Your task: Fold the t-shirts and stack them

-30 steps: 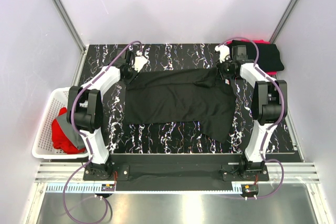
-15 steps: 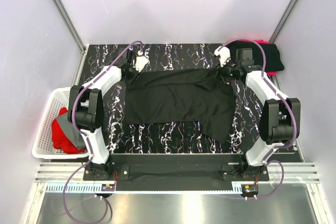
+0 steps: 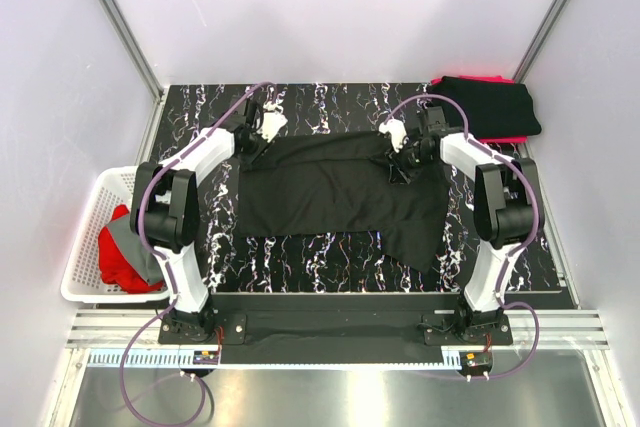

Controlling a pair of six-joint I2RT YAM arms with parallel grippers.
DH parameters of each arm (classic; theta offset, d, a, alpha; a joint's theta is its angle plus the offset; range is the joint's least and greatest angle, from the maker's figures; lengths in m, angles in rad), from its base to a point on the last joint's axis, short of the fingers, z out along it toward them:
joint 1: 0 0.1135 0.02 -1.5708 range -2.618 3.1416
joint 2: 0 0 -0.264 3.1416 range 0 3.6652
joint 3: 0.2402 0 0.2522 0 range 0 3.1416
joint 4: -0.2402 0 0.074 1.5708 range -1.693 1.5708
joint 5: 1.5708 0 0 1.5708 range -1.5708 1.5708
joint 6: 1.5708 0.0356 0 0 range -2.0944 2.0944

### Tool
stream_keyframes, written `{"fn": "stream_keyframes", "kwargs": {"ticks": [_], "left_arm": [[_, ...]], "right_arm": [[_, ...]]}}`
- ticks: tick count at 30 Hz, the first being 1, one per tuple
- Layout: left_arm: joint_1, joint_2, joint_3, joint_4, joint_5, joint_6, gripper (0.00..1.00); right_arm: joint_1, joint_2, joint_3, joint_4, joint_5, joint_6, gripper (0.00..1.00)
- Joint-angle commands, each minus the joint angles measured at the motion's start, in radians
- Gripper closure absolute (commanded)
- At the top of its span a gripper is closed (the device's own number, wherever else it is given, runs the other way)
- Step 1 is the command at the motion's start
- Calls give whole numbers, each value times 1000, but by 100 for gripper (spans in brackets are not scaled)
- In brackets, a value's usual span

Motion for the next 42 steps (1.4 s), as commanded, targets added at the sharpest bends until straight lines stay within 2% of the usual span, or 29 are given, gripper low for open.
{"fn": "stream_keyframes", "kwargs": {"ticks": [1, 23, 26, 27, 31, 38, 42], "left_arm": [[0, -60, -15, 18, 8, -7, 60], [-6, -37, 2, 21, -2, -5, 60], [-8, -34, 5, 23, -2, -5, 60], [-9, -31, 6, 21, -2, -3, 60], [-11, -27, 11, 23, -4, -3, 60], [-13, -14, 18, 23, -4, 3, 60], [-13, -10, 25, 21, -1, 4, 60]], "right_arm": [[9, 15, 83, 1, 37, -30, 67], [16, 175, 238, 82, 203, -15, 64], [18, 175, 243, 83, 209, -24, 74], [18, 173, 246, 85, 206, -26, 81], [18, 137, 255, 77, 184, -12, 91], [19, 72, 318, -125, 11, 11, 93], [23, 58, 338, -191, -27, 34, 93]]}}
